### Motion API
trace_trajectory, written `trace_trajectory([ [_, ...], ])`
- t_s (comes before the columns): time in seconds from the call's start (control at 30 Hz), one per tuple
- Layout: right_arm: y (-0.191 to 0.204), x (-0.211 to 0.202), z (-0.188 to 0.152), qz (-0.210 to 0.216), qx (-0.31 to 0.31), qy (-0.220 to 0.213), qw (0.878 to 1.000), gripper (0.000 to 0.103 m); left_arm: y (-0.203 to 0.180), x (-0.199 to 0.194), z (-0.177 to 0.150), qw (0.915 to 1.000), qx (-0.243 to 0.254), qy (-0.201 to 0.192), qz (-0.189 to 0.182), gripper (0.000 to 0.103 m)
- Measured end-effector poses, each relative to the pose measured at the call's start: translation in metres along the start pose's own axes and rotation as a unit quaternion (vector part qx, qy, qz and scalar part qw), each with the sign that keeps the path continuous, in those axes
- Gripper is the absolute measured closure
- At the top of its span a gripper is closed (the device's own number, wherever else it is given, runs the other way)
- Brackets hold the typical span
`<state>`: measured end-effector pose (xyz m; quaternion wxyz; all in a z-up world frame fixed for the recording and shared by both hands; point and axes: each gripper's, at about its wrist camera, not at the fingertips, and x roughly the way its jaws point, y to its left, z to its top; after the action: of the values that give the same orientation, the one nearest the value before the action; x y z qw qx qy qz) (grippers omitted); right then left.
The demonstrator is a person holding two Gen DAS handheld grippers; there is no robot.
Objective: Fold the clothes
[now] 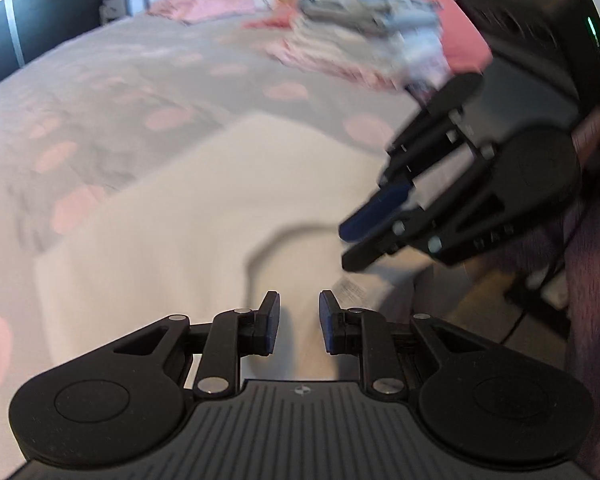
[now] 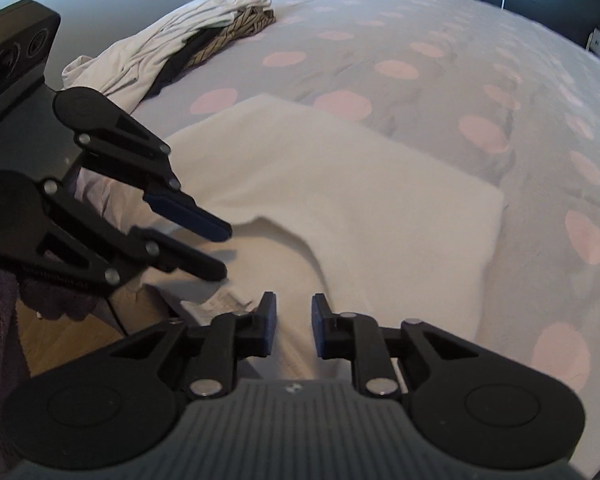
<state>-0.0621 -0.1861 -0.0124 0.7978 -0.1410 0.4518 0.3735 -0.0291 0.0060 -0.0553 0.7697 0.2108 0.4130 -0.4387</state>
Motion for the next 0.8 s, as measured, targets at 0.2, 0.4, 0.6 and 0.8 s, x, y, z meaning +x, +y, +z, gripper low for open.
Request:
trace_trajectory([
  [0.2, 0.010, -0.001, -0.017, 0.015, -0.017, 0.024, 0.999, 0.075, -0.014, -0.005, -0.019, 0.9995, 0.023, 0.015, -0.012, 0.082],
  [0.4, 0.022, 0.003, -0.038, 0.050, -0.032, 0.075, 0.995, 0.075, -0.028, -0.010, -0.029, 0.9969, 0.051, 0.046, -0.039, 0.078],
  [0.6, 0.031, -0.011, -0.041, 0.045, -0.048, 0.048, 0.997, 0.075, -0.052, -0.024, -0.038, 0.9943, 0.101, 0.014, -0.032, 0.078],
  [0.8, 0.029, -0.021, -0.029, -0.009, -0.045, -0.010, 0.999, 0.084, -0.030, -0.030, -0.028, 0.9978, 0.036, -0.040, 0.040, 0.078],
])
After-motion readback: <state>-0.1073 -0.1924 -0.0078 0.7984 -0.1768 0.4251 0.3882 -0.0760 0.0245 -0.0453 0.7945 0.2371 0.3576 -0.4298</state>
